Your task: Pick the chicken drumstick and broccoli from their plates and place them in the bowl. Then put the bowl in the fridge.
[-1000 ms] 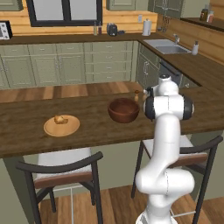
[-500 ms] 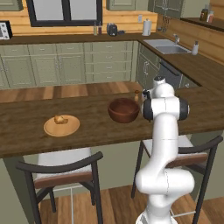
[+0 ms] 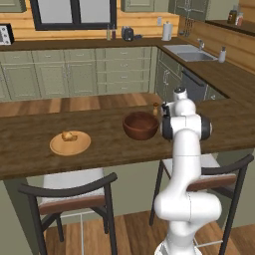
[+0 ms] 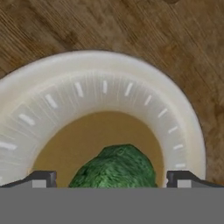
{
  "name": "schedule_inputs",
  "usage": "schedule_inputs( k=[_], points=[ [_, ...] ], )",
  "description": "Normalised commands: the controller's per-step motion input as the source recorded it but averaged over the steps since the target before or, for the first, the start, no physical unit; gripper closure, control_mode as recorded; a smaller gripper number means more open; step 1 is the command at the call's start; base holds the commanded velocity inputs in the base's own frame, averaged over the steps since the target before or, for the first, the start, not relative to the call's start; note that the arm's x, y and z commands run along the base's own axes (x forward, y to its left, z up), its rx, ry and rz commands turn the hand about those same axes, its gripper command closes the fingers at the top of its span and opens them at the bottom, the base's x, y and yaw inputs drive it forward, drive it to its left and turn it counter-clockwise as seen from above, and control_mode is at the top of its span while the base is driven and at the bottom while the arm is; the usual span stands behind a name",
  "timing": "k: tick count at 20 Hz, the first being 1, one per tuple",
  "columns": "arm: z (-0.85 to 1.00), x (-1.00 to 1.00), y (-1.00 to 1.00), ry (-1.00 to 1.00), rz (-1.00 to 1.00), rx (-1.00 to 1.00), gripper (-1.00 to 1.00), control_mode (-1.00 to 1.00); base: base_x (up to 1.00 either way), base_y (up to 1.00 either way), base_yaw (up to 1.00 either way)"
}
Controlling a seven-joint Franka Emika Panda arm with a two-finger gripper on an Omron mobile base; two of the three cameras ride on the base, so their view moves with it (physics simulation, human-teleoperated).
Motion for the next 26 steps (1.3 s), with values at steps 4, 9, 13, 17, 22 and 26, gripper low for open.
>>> schedule_inputs(
  k=[4, 9, 13, 17, 22, 26],
  points=[
    [-0.16, 0.00, -0.08, 0.00, 0.00, -0.01, -1.00, -1.00, 0.00, 0.00, 0.00],
    [-0.28, 0.02, 0.00, 0.03, 0.00, -0.02, -1.00, -1.00, 0.00, 0.00, 0.00],
    [-0.50, 0.01, 0.00, 0.09, 0.00, 0.00, 1.00, -1.00, 0.00, 0.00, 0.00],
    [-0.10, -0.42, 0.01, 0.03, 0.00, 0.00, 1.00, -1.00, 0.00, 0.00, 0.00],
    [0.11, -0.66, 0.26, 0.00, -0.02, 0.00, 1.00, -1.00, 0.00, 0.00, 0.00],
    [0.67, -0.70, 0.56, -0.03, 0.00, 0.05, 1.00, -1.00, 0.00, 0.00, 0.00]
  ],
)
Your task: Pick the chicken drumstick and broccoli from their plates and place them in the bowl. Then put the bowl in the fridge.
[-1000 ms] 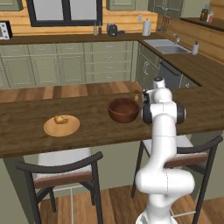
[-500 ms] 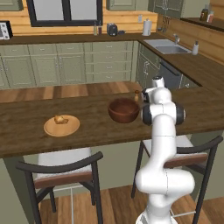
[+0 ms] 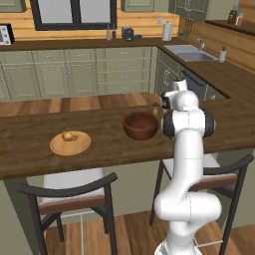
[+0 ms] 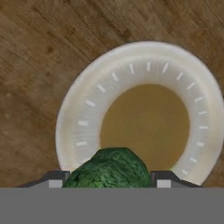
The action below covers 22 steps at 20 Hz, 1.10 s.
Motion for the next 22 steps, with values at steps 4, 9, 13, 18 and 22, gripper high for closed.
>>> schedule_inputs(
  k=[4, 9, 13, 18, 22],
  points=[
    [0.60, -0.84, 0.93, -0.13, 0.00, 0.08, 1.00, -1.00, 0.00, 0.00, 0.00],
    [0.61, -0.13, 0.98, -0.02, 0.00, 0.11, 1.00, -1.00, 0.00, 0.00, 0.00],
    [0.50, 0.02, 1.00, -0.03, 0.03, 0.11, 1.00, -1.00, 0.00, 0.00, 0.00],
    [0.18, 0.13, 1.00, 0.00, 0.00, 0.19, 1.00, -1.00, 0.00, 0.00, 0.00],
    [-0.05, 0.51, 0.76, 0.00, 0.00, 0.21, 1.00, -1.00, 0.00, 0.00, 0.00]
  ],
)
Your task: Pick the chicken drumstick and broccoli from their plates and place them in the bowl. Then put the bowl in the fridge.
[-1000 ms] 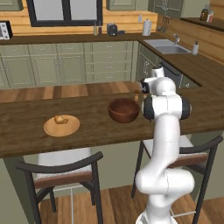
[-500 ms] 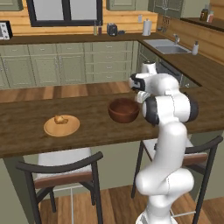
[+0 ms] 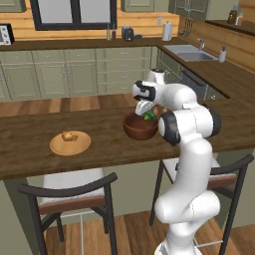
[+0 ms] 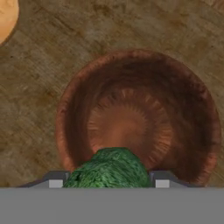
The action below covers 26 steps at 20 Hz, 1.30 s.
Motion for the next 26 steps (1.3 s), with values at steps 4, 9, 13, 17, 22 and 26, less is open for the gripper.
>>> schedule_inputs(
  k=[4, 9, 13, 17, 22, 26],
  points=[
    [-0.22, 0.38, 0.27, 0.00, 0.00, 0.14, 1.00, -1.00, 0.00, 0.00, 0.00],
    [-0.32, 0.00, 0.01, 0.04, 0.00, 0.04, 1.00, -1.00, 0.00, 0.00, 0.00],
    [-0.28, 0.00, 0.06, 0.04, 0.00, 0.00, 1.00, -1.00, 0.00, 0.00, 0.00],
    [-0.39, 0.00, 0.06, 0.00, 0.00, -0.01, 1.00, -1.00, 0.00, 0.00, 0.00],
    [-0.34, 0.03, 0.04, 0.01, 0.00, -0.02, -1.00, -1.00, 0.00, 0.00, 0.00],
    [-0.21, 0.04, 0.12, 0.01, 0.00, -0.01, -1.00, -1.00, 0.00, 0.00, 0.00]
  ],
)
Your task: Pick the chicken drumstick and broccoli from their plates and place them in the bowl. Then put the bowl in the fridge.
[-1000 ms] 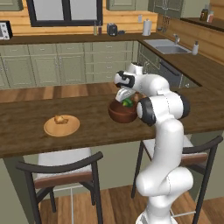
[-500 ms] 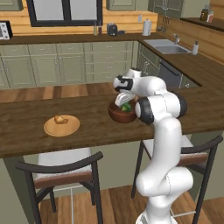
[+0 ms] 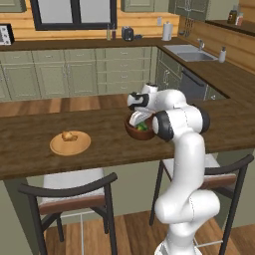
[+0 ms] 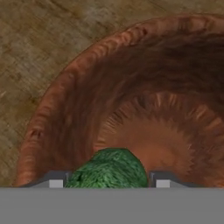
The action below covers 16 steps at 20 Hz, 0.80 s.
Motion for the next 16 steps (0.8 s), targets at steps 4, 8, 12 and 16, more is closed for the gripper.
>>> schedule_inputs(
  k=[4, 8, 12, 16],
  points=[
    [0.00, 0.04, 0.27, 0.00, 0.00, -0.01, -1.00, -1.00, 0.00, 0.00, 0.00],
    [0.01, 0.25, 0.19, 0.00, 0.00, 0.00, -1.00, -1.00, 0.00, 0.00, 0.00],
    [0.30, 0.08, 0.04, -0.01, 0.00, 0.00, -1.00, -1.00, 0.00, 0.00, 0.00],
    [0.88, -0.06, 0.17, -0.08, 0.00, -0.03, -1.00, -1.00, 0.00, 0.00, 0.00]
  ],
)
